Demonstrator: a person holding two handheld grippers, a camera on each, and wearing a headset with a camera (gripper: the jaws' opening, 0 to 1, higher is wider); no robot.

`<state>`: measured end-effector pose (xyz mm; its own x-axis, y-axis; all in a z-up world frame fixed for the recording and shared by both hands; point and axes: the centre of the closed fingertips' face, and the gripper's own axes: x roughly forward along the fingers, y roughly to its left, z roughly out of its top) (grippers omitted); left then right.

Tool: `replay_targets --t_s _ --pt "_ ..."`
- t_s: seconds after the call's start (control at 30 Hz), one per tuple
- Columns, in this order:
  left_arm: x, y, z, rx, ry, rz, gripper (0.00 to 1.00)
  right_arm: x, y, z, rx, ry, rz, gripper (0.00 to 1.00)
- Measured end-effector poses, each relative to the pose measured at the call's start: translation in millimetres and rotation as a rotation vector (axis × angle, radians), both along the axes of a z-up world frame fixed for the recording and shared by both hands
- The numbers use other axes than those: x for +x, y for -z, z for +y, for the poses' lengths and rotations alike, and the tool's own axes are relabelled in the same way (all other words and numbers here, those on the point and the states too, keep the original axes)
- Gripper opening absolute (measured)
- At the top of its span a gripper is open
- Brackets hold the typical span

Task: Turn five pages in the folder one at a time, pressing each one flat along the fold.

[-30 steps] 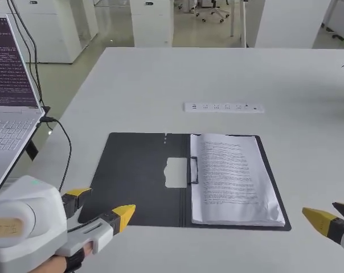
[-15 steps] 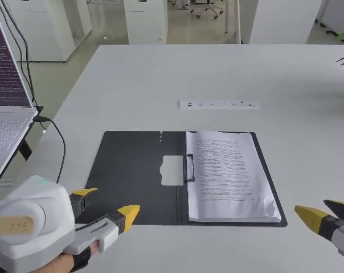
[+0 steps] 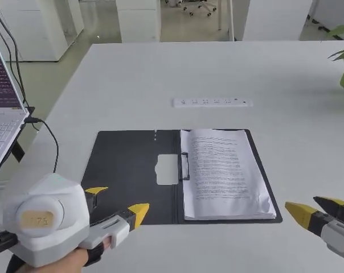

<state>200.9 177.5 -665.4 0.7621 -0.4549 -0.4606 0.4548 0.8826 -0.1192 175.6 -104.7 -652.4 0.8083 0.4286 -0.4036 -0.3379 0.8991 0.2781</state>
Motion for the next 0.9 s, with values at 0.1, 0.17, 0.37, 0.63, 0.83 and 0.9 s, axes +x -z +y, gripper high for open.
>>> replay_targets --t_s 0.1,0.17,0.37,0.63,0.83,0.9 --pt "2.4 4.1 -7.2 -0.002 0.015 0.004 0.5 2.1 0.3 -1.0 0.0 0.0 -0.002 0.41" --pt "4.3 6.0 -13.1 0.002 0.031 0.002 0.5 1.7 0.2 -1.4 0.0 0.001 -0.003 0.41" --pt "10.0 12.8 -32.2 0.013 0.083 0.007 0.49 1.0 1.4 -5.9 0.004 0.014 -0.003 0.41" --pt "18.8 28.6 -62.2 0.029 0.166 0.017 0.5 0.1 1.7 -10.3 0.023 0.04 -0.005 0.41" --pt "28.2 36.7 -83.1 0.032 0.207 0.019 0.5 -0.3 5.0 -12.5 0.029 0.052 0.0 0.4" --pt "31.8 39.4 -89.8 0.036 0.22 0.016 0.5 -0.4 5.5 -13.2 0.033 0.059 0.001 0.4"
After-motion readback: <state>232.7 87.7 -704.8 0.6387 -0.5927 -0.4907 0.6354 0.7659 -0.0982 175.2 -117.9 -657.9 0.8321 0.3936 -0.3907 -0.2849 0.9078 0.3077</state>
